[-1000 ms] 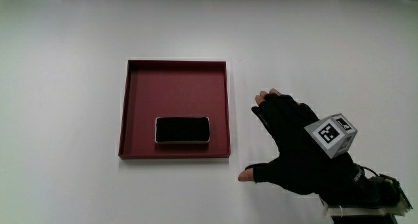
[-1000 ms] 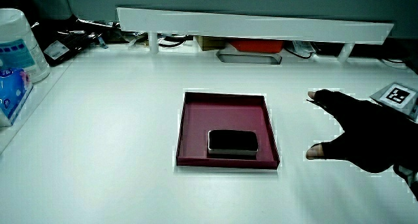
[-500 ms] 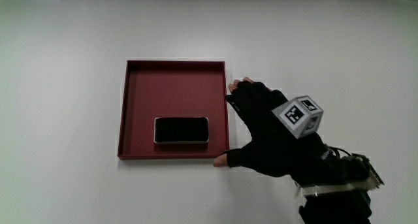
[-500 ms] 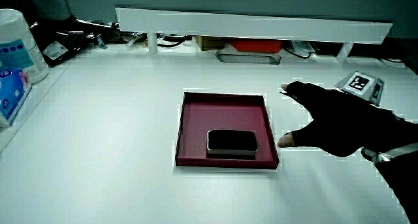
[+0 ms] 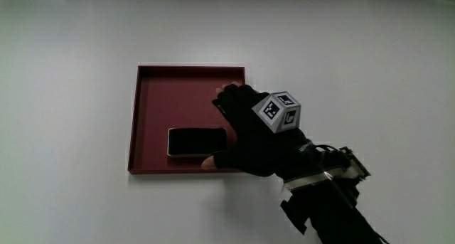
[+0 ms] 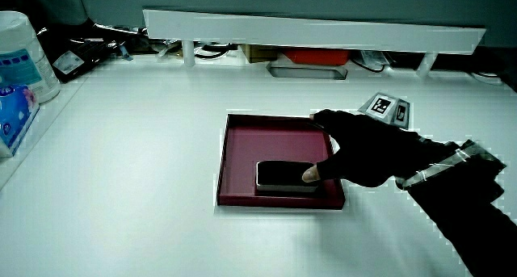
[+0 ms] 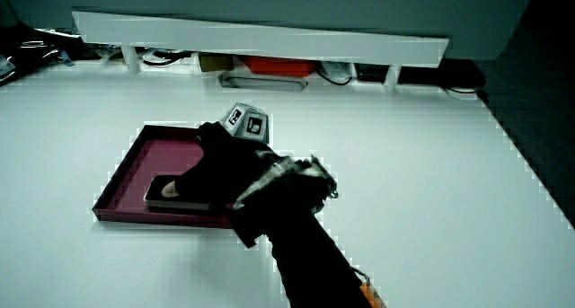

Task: Pick eraser

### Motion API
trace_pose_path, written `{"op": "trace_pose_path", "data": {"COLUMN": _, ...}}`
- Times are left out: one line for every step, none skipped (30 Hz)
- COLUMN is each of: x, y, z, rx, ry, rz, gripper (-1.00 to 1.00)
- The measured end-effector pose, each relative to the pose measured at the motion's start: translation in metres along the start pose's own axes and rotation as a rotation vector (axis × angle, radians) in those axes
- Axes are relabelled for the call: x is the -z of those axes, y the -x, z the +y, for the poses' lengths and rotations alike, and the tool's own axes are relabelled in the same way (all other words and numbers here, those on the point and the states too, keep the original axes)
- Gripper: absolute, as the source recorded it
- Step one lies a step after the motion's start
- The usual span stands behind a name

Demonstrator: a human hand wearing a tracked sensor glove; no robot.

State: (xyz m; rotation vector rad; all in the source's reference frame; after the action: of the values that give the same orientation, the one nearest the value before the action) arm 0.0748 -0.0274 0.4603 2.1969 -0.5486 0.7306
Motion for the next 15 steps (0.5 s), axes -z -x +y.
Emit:
{"op": "trace_pose_path", "data": {"x": 0.005, "y": -0.002, "z": 0.004, "rx": 0.02, "ry": -0.014, "rz": -0.019, "gripper": 0.0}}
{"op": "trace_pose_path", "data": {"x": 0.008, "y": -0.003, "z": 0.007, "rx": 0.022, "ry": -0.012, "rz": -0.01, "gripper": 0.0}}
{"op": "trace_pose_path", "data": {"x": 0.013, "y": -0.006, "z": 0.012, "rx": 0.033, "ry": -0.003, "rz": -0.002, "gripper": 0.0}}
{"op": "trace_pose_path", "data": {"x": 0.016, "y": -0.006, "z": 0.015, "rx": 0.033, "ry": -0.006, "rz": 0.011, "gripper": 0.0}}
{"op": "trace_pose_path", "data": {"x": 0.019, "y": -0.006, "z": 0.018, "rx": 0.031, "ry": 0.002, "rz": 0.013, "gripper": 0.0}}
{"op": "trace_pose_path", "data": {"x": 0.022, "y": -0.006, "z": 0.021, "rx": 0.035, "ry": 0.008, "rz": 0.009, "gripper": 0.0}}
{"op": "trace_pose_path", "data": {"x": 0.027, "y": -0.01, "z": 0.026, "rx": 0.052, "ry": 0.01, "rz": 0.002, "gripper": 0.0}}
{"op": "trace_pose_path", "data": {"x": 0.031, "y": -0.013, "z": 0.029, "rx": 0.054, "ry": 0.023, "rz": 0.013, "gripper": 0.0}}
{"op": "trace_pose_path", "data": {"x": 0.033, "y": -0.012, "z": 0.031, "rx": 0.057, "ry": 0.023, "rz": 0.003, "gripper": 0.0}}
{"op": "trace_pose_path", "data": {"x": 0.034, "y": -0.012, "z": 0.032, "rx": 0.055, "ry": 0.029, "rz": 0.014, "gripper": 0.0}}
{"op": "trace_pose_path", "data": {"x": 0.037, "y": -0.013, "z": 0.035, "rx": 0.066, "ry": 0.036, "rz": 0.007, "gripper": 0.0}}
{"op": "trace_pose_path", "data": {"x": 0.04, "y": -0.015, "z": 0.037, "rx": 0.067, "ry": 0.043, "rz": 0.01, "gripper": 0.0}}
{"op": "trace_pose_path", "data": {"x": 0.043, "y": -0.017, "z": 0.04, "rx": 0.078, "ry": 0.045, "rz": 0.013, "gripper": 0.0}}
{"op": "trace_pose_path", "data": {"x": 0.044, "y": -0.017, "z": 0.042, "rx": 0.077, "ry": 0.051, "rz": 0.012, "gripper": 0.0}}
{"op": "trace_pose_path", "data": {"x": 0.048, "y": -0.02, "z": 0.045, "rx": 0.089, "ry": 0.05, "rz": 0.004, "gripper": 0.0}}
